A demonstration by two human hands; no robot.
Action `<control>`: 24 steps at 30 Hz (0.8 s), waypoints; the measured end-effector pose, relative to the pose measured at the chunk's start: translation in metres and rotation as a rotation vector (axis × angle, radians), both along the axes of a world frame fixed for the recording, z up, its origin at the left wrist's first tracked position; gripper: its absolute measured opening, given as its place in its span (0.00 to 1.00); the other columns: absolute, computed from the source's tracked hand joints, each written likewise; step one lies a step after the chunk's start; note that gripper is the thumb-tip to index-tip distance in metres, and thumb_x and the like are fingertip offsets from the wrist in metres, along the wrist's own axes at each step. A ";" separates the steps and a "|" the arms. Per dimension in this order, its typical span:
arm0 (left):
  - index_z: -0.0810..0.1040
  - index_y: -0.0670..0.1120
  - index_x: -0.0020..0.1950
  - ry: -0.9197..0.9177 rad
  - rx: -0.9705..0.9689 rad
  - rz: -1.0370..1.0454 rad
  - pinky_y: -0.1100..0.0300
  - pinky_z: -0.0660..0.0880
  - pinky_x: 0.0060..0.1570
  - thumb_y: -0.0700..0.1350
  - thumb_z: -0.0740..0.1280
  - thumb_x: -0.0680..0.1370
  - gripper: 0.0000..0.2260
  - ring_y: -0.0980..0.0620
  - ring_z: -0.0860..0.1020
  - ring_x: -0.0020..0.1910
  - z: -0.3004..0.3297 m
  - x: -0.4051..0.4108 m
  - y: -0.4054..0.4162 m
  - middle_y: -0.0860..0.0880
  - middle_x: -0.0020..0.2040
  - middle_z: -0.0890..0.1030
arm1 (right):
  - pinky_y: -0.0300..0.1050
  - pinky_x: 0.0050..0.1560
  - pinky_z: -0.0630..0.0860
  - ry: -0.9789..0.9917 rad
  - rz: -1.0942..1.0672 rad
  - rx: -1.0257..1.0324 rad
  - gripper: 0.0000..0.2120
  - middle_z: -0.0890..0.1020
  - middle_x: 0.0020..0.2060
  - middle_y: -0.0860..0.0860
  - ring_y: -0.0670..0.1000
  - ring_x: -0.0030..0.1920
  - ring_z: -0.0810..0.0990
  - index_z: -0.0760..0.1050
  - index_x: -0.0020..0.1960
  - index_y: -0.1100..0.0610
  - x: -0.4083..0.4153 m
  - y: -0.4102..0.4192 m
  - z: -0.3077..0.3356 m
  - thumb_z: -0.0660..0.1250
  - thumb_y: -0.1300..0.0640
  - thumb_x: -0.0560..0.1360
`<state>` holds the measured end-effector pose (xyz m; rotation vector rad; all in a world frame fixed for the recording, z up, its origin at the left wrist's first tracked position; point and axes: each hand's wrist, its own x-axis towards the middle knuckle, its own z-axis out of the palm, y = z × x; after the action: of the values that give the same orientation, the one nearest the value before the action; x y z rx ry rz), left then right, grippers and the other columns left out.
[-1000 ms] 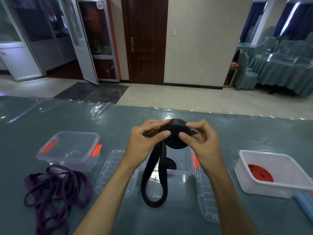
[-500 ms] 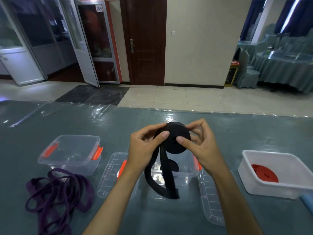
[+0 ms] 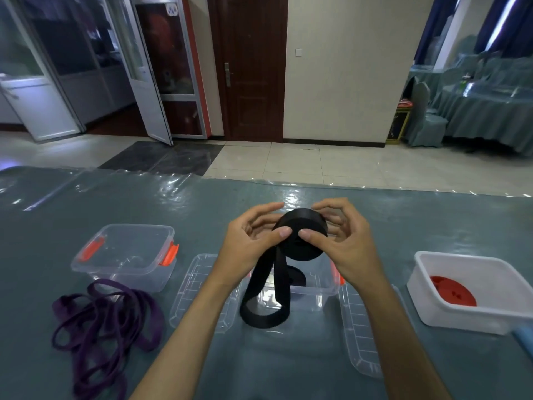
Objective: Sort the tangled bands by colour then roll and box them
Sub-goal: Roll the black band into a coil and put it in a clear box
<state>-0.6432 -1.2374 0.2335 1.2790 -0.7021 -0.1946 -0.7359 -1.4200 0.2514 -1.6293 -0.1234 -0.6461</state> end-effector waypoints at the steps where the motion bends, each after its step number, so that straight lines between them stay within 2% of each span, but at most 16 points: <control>1: 0.84 0.51 0.67 -0.016 0.024 -0.003 0.59 0.80 0.60 0.47 0.79 0.76 0.20 0.48 0.85 0.61 0.000 0.001 0.001 0.47 0.59 0.87 | 0.41 0.52 0.84 -0.031 -0.012 0.018 0.17 0.87 0.52 0.50 0.52 0.55 0.88 0.82 0.55 0.46 0.000 0.003 0.000 0.83 0.59 0.70; 5: 0.85 0.51 0.66 -0.085 0.065 0.005 0.59 0.80 0.62 0.41 0.79 0.75 0.20 0.49 0.85 0.61 0.002 0.005 0.007 0.49 0.59 0.86 | 0.43 0.51 0.85 -0.032 -0.007 0.176 0.13 0.87 0.51 0.54 0.54 0.52 0.88 0.82 0.50 0.52 -0.002 0.013 -0.008 0.80 0.62 0.70; 8: 0.87 0.57 0.60 -0.109 0.046 0.078 0.66 0.80 0.55 0.45 0.83 0.70 0.20 0.55 0.86 0.55 0.000 0.002 0.012 0.53 0.54 0.88 | 0.47 0.51 0.85 0.082 0.017 0.125 0.13 0.86 0.51 0.60 0.55 0.52 0.89 0.78 0.44 0.48 -0.008 0.010 -0.009 0.82 0.58 0.70; 11: 0.87 0.57 0.55 -0.095 0.022 0.123 0.67 0.80 0.54 0.46 0.83 0.69 0.17 0.54 0.87 0.53 -0.009 -0.005 0.011 0.52 0.52 0.88 | 0.53 0.57 0.85 0.106 0.011 0.076 0.14 0.86 0.51 0.56 0.57 0.54 0.88 0.79 0.45 0.45 -0.010 0.007 -0.009 0.82 0.58 0.70; 14: 0.87 0.53 0.60 -0.069 0.034 0.093 0.62 0.80 0.58 0.48 0.80 0.74 0.15 0.50 0.86 0.59 -0.015 -0.007 0.013 0.49 0.57 0.87 | 0.49 0.57 0.85 0.046 -0.029 0.115 0.13 0.86 0.51 0.54 0.56 0.55 0.87 0.81 0.49 0.45 -0.011 0.014 -0.009 0.81 0.58 0.71; 17: 0.87 0.52 0.62 -0.065 0.014 0.085 0.61 0.81 0.58 0.51 0.81 0.73 0.18 0.48 0.86 0.58 -0.016 -0.004 0.017 0.47 0.58 0.88 | 0.51 0.55 0.85 0.058 -0.035 0.149 0.10 0.86 0.51 0.59 0.57 0.54 0.88 0.78 0.47 0.53 -0.013 0.018 -0.013 0.79 0.57 0.71; 20: 0.87 0.54 0.59 -0.072 -0.008 0.129 0.63 0.80 0.57 0.52 0.83 0.70 0.18 0.49 0.86 0.58 -0.014 -0.001 0.017 0.48 0.56 0.88 | 0.49 0.49 0.86 0.135 -0.004 0.062 0.17 0.87 0.52 0.55 0.54 0.53 0.89 0.71 0.44 0.62 -0.017 0.017 -0.018 0.80 0.61 0.71; 22: 0.87 0.53 0.59 -0.061 -0.032 0.132 0.63 0.80 0.58 0.52 0.83 0.71 0.18 0.48 0.86 0.59 -0.013 -0.002 0.014 0.47 0.57 0.88 | 0.44 0.46 0.85 0.140 -0.028 0.038 0.16 0.88 0.50 0.53 0.53 0.50 0.89 0.73 0.45 0.59 -0.016 0.018 -0.018 0.81 0.64 0.70; 24: 0.86 0.50 0.61 -0.046 -0.040 0.107 0.63 0.80 0.57 0.52 0.80 0.74 0.16 0.48 0.86 0.60 -0.010 -0.005 0.014 0.47 0.59 0.87 | 0.41 0.49 0.84 0.082 -0.054 0.049 0.15 0.87 0.50 0.51 0.51 0.52 0.88 0.78 0.49 0.53 -0.015 0.020 -0.013 0.81 0.64 0.70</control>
<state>-0.6480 -1.2239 0.2238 1.2825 -0.6716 -0.0641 -0.7510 -1.3998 0.2382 -1.6138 -0.0040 -0.6180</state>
